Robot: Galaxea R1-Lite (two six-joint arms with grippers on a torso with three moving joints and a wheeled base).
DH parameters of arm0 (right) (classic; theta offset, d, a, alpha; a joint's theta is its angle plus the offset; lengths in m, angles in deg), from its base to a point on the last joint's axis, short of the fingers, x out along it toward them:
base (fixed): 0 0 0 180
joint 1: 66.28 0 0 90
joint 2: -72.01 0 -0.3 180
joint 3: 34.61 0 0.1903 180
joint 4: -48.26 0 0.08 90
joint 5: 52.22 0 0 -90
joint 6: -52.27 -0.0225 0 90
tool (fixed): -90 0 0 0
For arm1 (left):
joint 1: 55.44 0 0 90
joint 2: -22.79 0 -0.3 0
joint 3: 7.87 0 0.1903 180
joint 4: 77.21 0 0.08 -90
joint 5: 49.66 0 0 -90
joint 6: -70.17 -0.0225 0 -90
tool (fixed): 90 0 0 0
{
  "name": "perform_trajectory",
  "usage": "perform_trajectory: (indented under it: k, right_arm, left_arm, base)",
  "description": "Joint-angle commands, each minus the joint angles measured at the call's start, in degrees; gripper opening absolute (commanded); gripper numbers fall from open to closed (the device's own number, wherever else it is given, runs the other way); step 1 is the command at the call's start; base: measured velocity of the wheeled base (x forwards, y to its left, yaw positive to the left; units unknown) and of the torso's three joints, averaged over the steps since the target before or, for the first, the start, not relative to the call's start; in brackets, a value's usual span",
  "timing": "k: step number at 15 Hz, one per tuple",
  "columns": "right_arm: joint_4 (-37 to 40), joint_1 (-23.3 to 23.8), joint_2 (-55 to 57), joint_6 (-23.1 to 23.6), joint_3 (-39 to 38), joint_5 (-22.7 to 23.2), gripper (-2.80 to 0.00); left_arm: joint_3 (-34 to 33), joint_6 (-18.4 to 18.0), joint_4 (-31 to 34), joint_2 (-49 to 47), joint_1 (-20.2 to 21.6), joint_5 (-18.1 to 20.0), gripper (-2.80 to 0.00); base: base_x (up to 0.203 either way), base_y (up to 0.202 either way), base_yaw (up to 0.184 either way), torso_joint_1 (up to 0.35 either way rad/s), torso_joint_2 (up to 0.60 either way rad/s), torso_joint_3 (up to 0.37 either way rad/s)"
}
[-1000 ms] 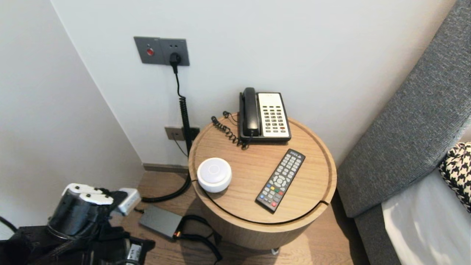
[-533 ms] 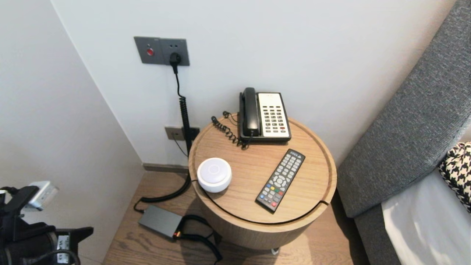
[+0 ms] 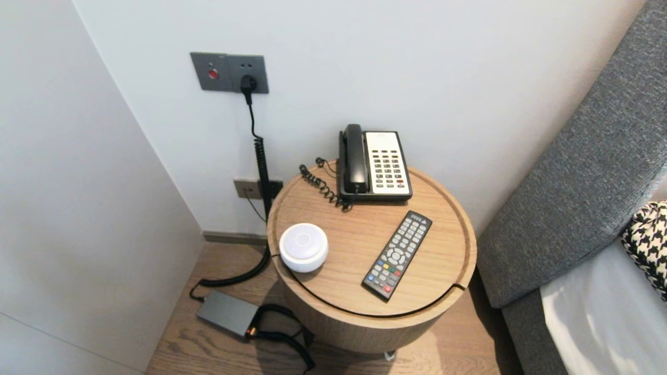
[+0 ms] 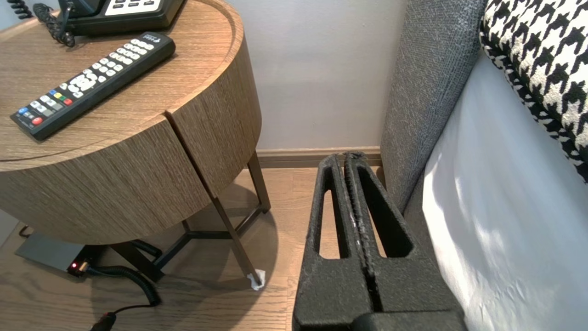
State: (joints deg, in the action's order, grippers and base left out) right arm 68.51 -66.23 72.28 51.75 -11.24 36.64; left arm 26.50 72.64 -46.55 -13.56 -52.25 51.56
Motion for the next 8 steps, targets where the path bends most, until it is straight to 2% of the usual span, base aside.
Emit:
perform_trajectory:
  k: [1, 4, 8]
  right_arm:
    - [0.0, 0.0, 0.1, 0.0, -1.5, 0.0, -2.80]
    - [0.0, 0.0, 0.1, 0.0, -1.5, 0.0, -2.80]
    - [0.0, 0.0, 0.1, 0.0, -1.4, 0.0, -2.80]
  left_arm:
    - [-4.3, -0.2, 0.9, 8.2, -1.9, 0.5, -2.80]
    - [-5.1, -0.1, 0.7, 11.1, -2.1, -0.7, -2.80]
    - [-7.0, -0.3, -0.9, 18.6, -2.2, -7.2, -2.80]
  base:
    - [0.000, 0.000, 0.000, 0.000, 0.00, 0.000]
    - [0.000, 0.000, 0.000, 0.000, 0.00, 0.000]
    - [0.000, 0.000, 0.000, 0.000, 0.00, 0.000]
